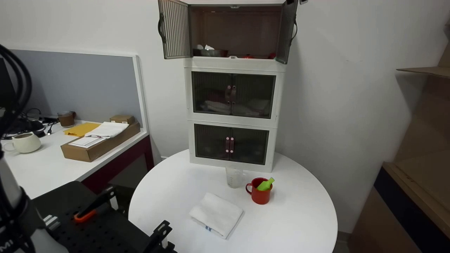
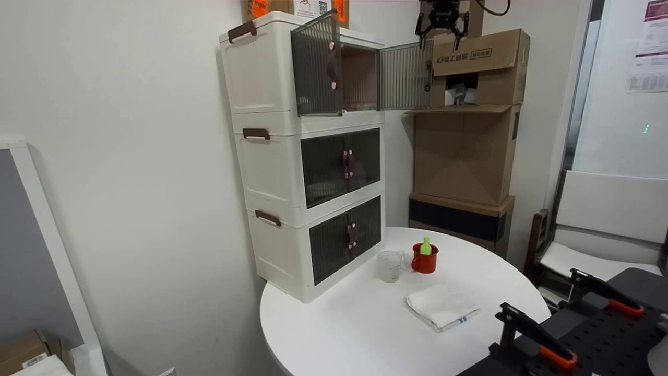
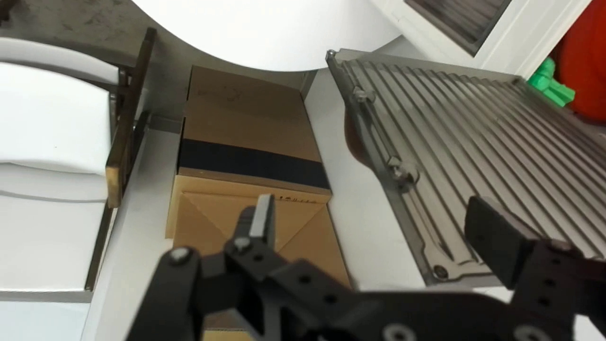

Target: Open the topmost cabinet doors

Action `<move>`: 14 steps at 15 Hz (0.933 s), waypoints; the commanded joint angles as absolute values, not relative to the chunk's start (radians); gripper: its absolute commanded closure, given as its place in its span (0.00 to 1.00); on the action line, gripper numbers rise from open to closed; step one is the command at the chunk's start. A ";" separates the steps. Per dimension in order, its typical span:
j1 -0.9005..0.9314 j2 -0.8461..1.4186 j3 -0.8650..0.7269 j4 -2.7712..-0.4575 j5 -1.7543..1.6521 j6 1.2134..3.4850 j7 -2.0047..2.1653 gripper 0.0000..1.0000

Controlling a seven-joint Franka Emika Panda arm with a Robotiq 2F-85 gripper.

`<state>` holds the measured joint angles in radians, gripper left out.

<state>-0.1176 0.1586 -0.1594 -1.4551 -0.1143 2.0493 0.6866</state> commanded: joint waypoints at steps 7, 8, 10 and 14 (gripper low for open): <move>-0.072 -0.088 -0.115 -1.661 -0.216 2.166 0.570 0.00; -0.059 -0.117 -0.100 -1.705 -0.209 2.174 0.541 0.00; -0.044 -0.158 -0.053 -1.796 -0.194 2.192 0.492 0.00; -0.010 -0.184 0.005 -1.974 -0.158 2.281 0.362 0.00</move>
<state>-0.0264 -0.1384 -0.0142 -1.8227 -0.1863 2.1955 0.4687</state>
